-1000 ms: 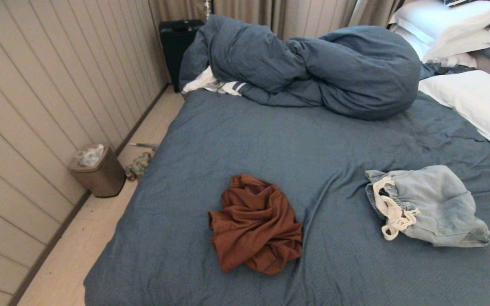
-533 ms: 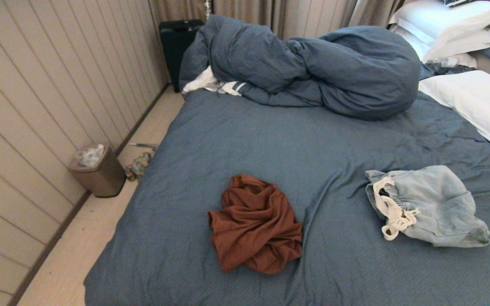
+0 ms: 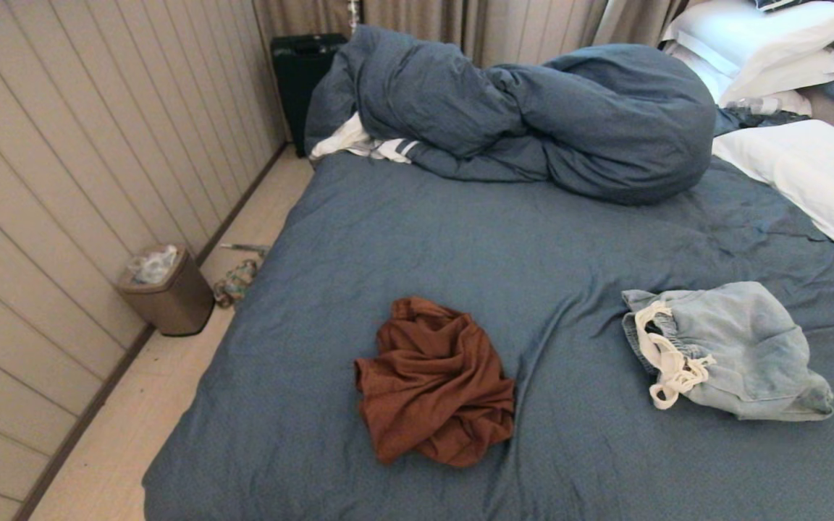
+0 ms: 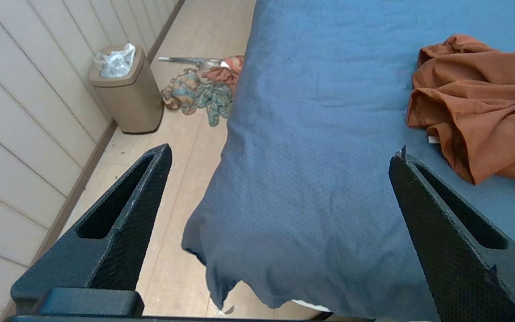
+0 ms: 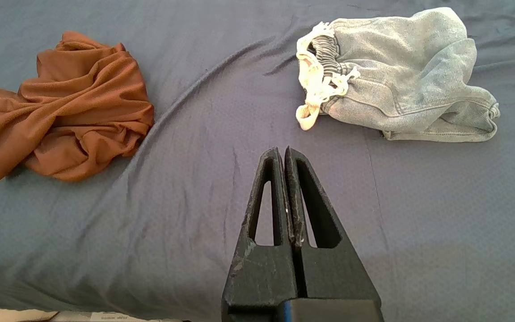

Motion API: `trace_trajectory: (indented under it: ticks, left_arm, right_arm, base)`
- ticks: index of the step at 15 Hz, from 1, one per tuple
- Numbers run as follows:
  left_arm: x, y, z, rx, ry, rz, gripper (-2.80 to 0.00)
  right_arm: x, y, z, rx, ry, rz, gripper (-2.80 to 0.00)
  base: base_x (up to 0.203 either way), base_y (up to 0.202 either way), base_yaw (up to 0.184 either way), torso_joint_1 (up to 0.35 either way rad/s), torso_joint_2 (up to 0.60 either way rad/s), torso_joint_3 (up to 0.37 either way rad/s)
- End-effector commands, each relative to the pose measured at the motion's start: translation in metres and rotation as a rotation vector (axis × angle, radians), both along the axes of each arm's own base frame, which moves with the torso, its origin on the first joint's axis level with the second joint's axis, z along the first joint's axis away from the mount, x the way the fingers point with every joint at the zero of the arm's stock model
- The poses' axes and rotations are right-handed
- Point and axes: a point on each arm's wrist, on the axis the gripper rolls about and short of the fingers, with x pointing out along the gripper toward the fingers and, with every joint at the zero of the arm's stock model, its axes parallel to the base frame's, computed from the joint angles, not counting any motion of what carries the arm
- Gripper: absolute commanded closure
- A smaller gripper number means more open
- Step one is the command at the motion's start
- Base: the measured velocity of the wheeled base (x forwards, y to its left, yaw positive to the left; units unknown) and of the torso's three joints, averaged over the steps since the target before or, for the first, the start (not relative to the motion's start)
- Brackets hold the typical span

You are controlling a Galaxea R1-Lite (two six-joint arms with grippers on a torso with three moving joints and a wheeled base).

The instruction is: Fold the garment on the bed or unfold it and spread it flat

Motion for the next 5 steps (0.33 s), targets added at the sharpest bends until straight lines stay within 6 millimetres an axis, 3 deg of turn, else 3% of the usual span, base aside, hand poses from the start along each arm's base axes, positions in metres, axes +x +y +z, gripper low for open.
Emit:
trace_trajectory:
  ticks: [1,5]
  left_arm:
    - [0.0002,0.0000,-0.0009,0.001,0.003,0.001,-2.80]
    - [0.0002,0.0000,-0.0009,0.001,0.003,0.001,-2.80]
  right_arm:
    - [-0.0006,0.0000,-0.0002,0.000,-0.007,0.000,0.00]
    - [-0.0008,0.0000,0.0002,-0.001,-0.010,0.000,0.00]
  base:
    - [0.000,0.000,0.000,0.000,0.00,0.000]
    - [0.000,0.000,0.000,0.000,0.00,0.000]
